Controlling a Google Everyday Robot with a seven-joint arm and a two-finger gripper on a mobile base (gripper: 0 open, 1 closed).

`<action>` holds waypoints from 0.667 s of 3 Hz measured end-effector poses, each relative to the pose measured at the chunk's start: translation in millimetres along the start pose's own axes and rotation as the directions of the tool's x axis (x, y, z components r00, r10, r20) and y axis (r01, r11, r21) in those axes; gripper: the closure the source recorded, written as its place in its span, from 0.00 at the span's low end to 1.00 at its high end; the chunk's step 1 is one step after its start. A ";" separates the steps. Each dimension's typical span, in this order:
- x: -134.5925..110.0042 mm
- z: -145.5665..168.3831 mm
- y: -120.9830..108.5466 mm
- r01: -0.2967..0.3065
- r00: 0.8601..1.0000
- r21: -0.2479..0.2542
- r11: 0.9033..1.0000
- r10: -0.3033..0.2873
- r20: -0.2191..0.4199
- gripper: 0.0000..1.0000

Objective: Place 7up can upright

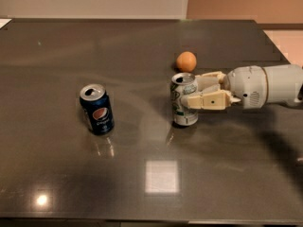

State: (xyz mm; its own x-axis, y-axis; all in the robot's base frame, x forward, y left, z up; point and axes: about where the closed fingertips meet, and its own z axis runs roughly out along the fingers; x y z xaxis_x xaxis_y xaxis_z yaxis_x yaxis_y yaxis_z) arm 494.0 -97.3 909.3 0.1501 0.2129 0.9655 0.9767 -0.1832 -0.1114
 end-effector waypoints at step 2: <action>-4.8 -2.5 -1.1 0.048 0.996 -0.007 0.999 -0.049 -0.068 0.59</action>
Offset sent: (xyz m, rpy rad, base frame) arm -0.0048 -0.0100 -0.0062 0.0673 -0.1953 0.0113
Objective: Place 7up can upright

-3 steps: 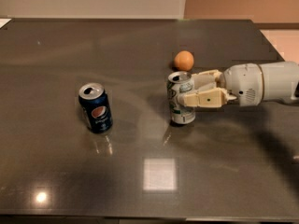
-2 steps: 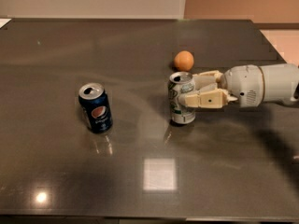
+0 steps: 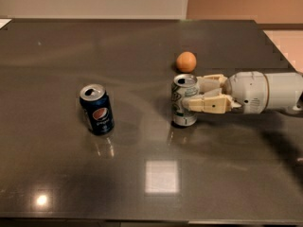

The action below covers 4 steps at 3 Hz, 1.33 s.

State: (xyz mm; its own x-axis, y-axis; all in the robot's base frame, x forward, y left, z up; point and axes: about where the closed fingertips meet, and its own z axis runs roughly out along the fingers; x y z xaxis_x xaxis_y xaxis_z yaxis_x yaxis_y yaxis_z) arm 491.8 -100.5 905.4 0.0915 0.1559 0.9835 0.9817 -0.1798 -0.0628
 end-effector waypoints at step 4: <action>-10.1 -5.3 -4.6 -0.002 1.000 0.003 1.000 0.002 -0.011 0.00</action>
Offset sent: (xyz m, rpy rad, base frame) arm -0.0053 -0.0107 -0.0104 -0.0182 -0.1140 0.0085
